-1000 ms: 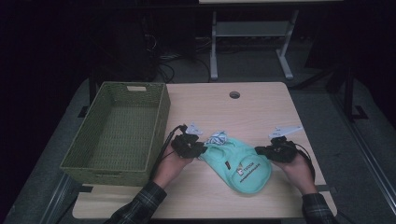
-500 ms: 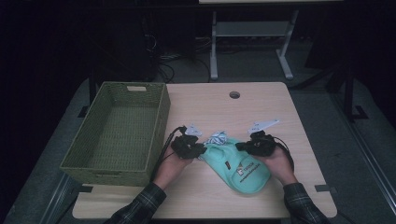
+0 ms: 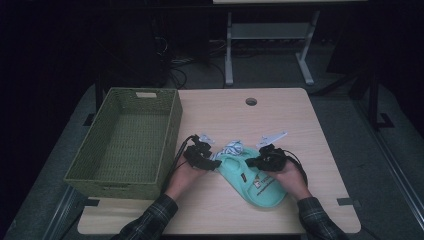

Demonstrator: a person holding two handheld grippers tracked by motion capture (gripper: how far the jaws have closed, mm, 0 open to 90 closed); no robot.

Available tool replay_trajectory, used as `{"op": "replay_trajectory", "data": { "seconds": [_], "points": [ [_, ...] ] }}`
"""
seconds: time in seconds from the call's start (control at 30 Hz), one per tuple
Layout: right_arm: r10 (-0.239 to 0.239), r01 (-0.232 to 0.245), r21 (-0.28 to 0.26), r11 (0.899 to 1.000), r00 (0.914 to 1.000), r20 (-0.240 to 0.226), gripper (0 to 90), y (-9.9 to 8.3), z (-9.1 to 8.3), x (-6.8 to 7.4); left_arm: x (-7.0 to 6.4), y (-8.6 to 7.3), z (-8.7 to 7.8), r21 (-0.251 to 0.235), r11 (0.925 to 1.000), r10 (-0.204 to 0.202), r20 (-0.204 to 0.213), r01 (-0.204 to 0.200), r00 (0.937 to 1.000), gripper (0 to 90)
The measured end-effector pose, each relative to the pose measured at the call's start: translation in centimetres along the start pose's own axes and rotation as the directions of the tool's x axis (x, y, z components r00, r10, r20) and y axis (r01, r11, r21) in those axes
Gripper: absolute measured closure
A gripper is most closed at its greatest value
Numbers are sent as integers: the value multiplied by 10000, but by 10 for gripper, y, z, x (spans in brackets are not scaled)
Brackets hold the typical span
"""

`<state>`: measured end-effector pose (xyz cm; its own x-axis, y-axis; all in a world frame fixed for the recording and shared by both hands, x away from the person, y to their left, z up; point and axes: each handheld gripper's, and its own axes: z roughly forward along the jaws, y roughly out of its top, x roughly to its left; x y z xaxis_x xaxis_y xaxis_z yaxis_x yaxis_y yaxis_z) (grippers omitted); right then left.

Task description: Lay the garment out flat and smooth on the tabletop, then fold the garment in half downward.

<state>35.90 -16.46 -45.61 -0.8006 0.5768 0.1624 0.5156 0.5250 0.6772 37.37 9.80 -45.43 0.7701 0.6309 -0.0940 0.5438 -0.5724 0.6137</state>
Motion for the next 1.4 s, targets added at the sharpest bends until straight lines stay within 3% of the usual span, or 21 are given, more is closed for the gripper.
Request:
{"op": "replay_trajectory", "data": {
  "seconds": [0.1, 0.27, 0.33, 0.37, 0.5, 0.83, 1.07, 1.17, 1.4],
  "points": [
    [-16, 16, 92, 10000, 10000, -10, 897, -1, 2, 1, -1, 0, 4, 112, 9999, 122, 3, -122, 9999, 440],
    [-158, 160, 195, 9997, 9999, -69, 897, -2, 5, 3, -3, 0, 5, 162, 9995, 289, -205, -286, 9994, 538],
    [-96, 98, 307, 9995, 9999, -86, 897, -2, 6, 4, -2, 1, 5, 196, 9989, 443, -274, -437, 9986, 663],
    [-166, 169, 381, 9991, 9998, -70, 897, -3, 7, 5, -2, 1, 6, 159, 9992, 366, -102, -365, 9993, 704],
    [-150, 155, 506, 9986, 9998, -97, 897, -4, 10, 5, -2, 3, 5, 136, 9993, 337, -54, -336, 9994, 786],
    [-129, 132, 445, 9989, 9999, -90, 898, -3, 12, 4, 0, 13, -14, -779, 9969, 121, 62, -116, 9999, 809],
    [-127, 129, 372, 9992, 9999, -55, 898, 2, 18, 4, -2, 23, -30, -1447, 9891, 329, 278, -285, 9991, 813],
    [-101, 101, 306, 9995, 9999, 11, 899, 6, 22, 4, -2, 28, -34, -1687, 9855, 224, 424, -149, 9989, 816],
    [-89, 84, 246, 9997, 9998, 190, 899, 14, 30, 4, -7, 40, -47, -2186, 9752, 522, 714, -355, 9961, 820]
  ]
}}
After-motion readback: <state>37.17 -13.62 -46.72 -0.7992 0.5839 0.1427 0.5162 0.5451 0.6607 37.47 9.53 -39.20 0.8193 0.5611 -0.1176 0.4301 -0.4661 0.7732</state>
